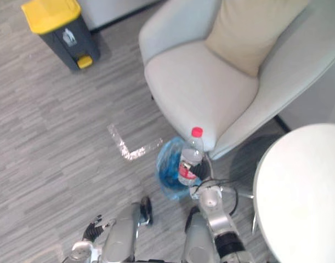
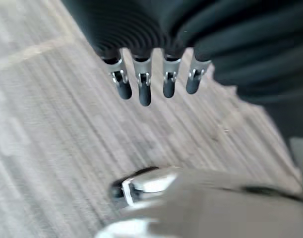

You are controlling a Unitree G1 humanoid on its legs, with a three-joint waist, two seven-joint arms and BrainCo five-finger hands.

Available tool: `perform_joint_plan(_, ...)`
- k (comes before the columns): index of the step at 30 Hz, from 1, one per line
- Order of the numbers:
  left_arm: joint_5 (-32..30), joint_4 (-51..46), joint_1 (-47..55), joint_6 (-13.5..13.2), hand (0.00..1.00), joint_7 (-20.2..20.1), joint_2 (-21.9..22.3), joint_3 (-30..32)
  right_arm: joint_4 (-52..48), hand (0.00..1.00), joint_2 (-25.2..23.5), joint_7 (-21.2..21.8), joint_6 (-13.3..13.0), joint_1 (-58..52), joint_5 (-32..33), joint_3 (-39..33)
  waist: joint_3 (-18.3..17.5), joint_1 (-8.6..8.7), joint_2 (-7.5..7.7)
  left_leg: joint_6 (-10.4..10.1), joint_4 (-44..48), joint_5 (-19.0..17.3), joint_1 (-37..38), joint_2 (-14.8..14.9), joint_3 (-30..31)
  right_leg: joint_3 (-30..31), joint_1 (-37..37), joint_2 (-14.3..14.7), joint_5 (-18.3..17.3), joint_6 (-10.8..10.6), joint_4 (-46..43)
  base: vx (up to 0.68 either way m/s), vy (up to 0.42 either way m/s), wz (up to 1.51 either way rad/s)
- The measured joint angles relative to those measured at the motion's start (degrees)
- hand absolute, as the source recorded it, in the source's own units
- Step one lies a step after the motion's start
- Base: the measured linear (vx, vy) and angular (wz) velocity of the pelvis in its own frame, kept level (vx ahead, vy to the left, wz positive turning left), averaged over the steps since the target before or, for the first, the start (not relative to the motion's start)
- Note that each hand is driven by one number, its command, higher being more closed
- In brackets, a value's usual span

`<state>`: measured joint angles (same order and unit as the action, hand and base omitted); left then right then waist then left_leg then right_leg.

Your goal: Gather rubbish on tea table into small bin, then transfer packed bag to large trash can.

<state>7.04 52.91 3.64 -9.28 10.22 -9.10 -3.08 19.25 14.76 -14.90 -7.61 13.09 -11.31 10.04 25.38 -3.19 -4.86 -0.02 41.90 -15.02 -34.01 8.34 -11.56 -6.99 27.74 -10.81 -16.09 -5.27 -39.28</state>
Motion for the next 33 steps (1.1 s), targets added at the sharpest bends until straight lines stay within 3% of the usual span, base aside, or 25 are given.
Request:
perform_joint_plan(4, 2.11, -0.61, -1.23, 0.09, 0.00, 1.84, 0.78, 2.11, 0.50, 1.00, 1.72, -1.45, -0.01, 5.31, -0.05, 1.35, 0.48, -0.37, 0.35, 0.45, 3.79, 0.58, -8.72, 0.53, -0.23, 1.33, 9.60, -0.17, 0.07, 0.05, -4.75, -0.15, 0.011, -0.04)
perform_joint_plan(7, 3.02, -6.39, -1.44, -0.19, 0.00, 2.45, 0.72, 2.38, 0.46, 1.00, 3.02, -2.38, -0.08, 9.08, -0.09, 1.40, 1.06, -0.89, 0.55, 1.24, 6.01, 1.16, -15.18, 0.45, 0.18, 1.29, 15.98, -0.68, 0.14, 0.11, -7.70, -0.12, -0.001, 0.13)
perform_joint_plan(9, 4.34, -14.17, -3.23, -1.56, 0.00, 2.39, 1.31, 4.09, 0.23, 1.00, 6.21, -3.33, -0.06, 12.58, -0.10, 0.71, 3.21, -2.65, 0.84, 1.97, 8.11, 1.91, -21.87, 0.04, 1.05, 0.98, 22.35, -1.54, 0.03, 0.07, -10.97, -0.12, -0.016, 0.30)
perform_joint_plan(14, 4.32, -22.62, -4.84, -1.68, 0.00, 2.30, 1.43, 4.47, -0.27, 1.00, 7.91, -3.77, 0.00, 16.50, -0.16, -0.05, 5.06, -4.14, 1.46, 2.51, 9.36, 2.94, -28.73, -0.27, 2.05, -0.31, 28.35, -2.36, -0.09, 0.32, -12.70, -0.04, -0.029, 0.18)
perform_joint_plan(17, 4.38, -20.63, -8.88, -1.77, 0.00, 2.21, 2.06, 6.56, -0.29, 1.00, 7.83, -3.77, 0.21, 19.78, -0.23, 0.60, 5.36, -4.30, 1.96, 2.99, 9.31, 3.91, -31.96, -0.76, 2.94, -0.94, 30.99, -2.64, -0.05, 0.39, -13.08, 0.01, -0.036, 0.16)
perform_joint_plan(18, 4.44, -18.60, -10.69, -1.93, 0.00, 2.55, 2.06, 6.79, -0.16, 0.00, 7.77, -3.84, 0.37, 21.28, -0.28, 1.22, 5.66, -4.30, 2.47, 2.86, 9.13, 4.11, -32.46, -0.98, 2.93, -0.92, 31.73, -2.89, -0.14, 0.46, -13.35, 0.01, -0.044, 0.13)
perform_joint_plan(24, 6.78, -13.71, -13.94, -2.30, 0.00, 3.32, 2.34, 6.64, 4.81, 0.00, 5.91, -5.07, 1.19, 28.42, 0.04, 1.40, 6.08, -4.31, 3.24, 2.43, 7.30, 5.71, -34.09, -2.02, 3.70, -1.86, 33.37, -3.67, -0.22, 0.59, -13.27, -0.01, -0.043, 0.14)
perform_joint_plan(30, 7.84, -11.47, -14.76, -2.27, 0.00, 3.28, 2.56, 6.66, 4.53, 0.00, 4.78, -6.49, 1.37, 27.30, 0.07, 1.01, 6.05, -4.20, 3.37, 2.03, 5.94, 6.65, -33.99, -2.19, 4.33, -2.49, 33.30, -3.57, -0.10, 0.80, -12.73, -0.04, -0.042, 0.05)
perform_joint_plan(33, 10.91, -10.84, -18.12, -1.73, 0.00, 3.19, 1.23, 6.97, 3.68, 0.00, 3.05, -6.42, 1.41, 25.99, -0.76, 2.34, 6.22, -3.39, 4.65, 1.77, 4.75, 7.48, -33.38, -2.12, 4.32, -2.57, 33.09, -3.38, 0.18, 1.24, -12.39, -0.05, -0.053, 0.00)
